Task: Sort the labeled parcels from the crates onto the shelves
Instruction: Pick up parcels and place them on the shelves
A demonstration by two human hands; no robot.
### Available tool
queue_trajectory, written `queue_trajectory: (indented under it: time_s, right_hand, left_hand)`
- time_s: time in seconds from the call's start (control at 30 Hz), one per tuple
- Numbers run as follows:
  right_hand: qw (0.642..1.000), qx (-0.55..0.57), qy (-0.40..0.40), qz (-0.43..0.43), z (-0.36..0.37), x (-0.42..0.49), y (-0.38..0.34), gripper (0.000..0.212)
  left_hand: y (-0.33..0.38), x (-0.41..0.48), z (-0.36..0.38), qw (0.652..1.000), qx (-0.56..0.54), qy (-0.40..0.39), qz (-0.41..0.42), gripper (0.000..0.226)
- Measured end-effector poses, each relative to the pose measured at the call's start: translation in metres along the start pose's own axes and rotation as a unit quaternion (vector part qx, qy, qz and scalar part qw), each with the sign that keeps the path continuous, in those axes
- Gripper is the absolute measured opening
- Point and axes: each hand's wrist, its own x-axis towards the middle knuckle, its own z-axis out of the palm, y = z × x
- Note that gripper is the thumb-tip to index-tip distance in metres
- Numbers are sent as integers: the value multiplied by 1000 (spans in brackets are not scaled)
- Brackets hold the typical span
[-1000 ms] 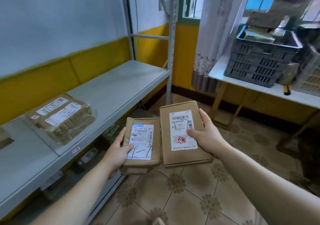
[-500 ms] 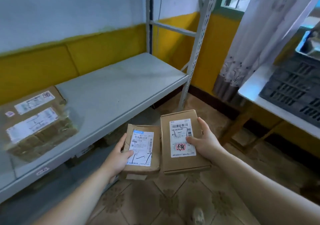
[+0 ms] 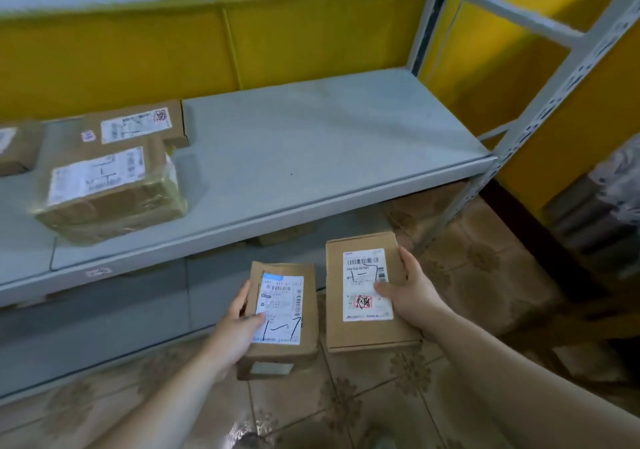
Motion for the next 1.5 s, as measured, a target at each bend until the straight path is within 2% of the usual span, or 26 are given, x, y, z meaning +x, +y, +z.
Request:
queue_trajectory:
  time_s: [0.2,0.4,0.53,0.77,0.87,0.97,1.1,1.17,1.23,1.3,1.37,1.43,1.5]
  right_hand:
    - [1000,9,-30,0,65,77,15,83]
    - [999,28,-31,-29,124,209,79,77]
    - [998,21,0,-55,150,308,134,71]
    - [987,78,104,-89,179,432,204,75]
    - [983,77,134,-100,186,474,227,84]
    - [984,56,132,-105,185,508,246,91]
    - [988,35,105,-107,178,526,255,89]
    - [990,-48,89,-99,170,532,260,86]
    - [967,-193,98,-131,161,533,263,85]
    - [910,-333,96,-228,151,533,266,82]
    - [843,-434,28,-316,144,536,269,87]
    - [788,-505,-43,-351,140,541,272,109]
    - [756,-546,-72,-354,138,553,278,130]
  left_hand:
    - [-31,69,-25,1000,-10,23,-7,70]
    - [-95,198,-15,997,-19,74,-5,70]
    - [-152,291,7,997,-17,80,12,70]
    - [-218,408,40,994,-37,75,67,72]
    - [-227,442,53,992,-29,77,93,71]
    - [-233,468,63,991,-17,80,110,71]
    - [-232,491,75,982,69,110,134,68]
    - [-223,498,80,952,205,158,161,63]
    - [-211,499,91,902,351,198,159,61]
    - [-197,495,110,874,428,195,121,68]
    - [-188,495,127,854,481,177,91,78]
    - [-189,501,137,832,522,171,74,84]
    - [-191,504,139,821,542,171,57,85]
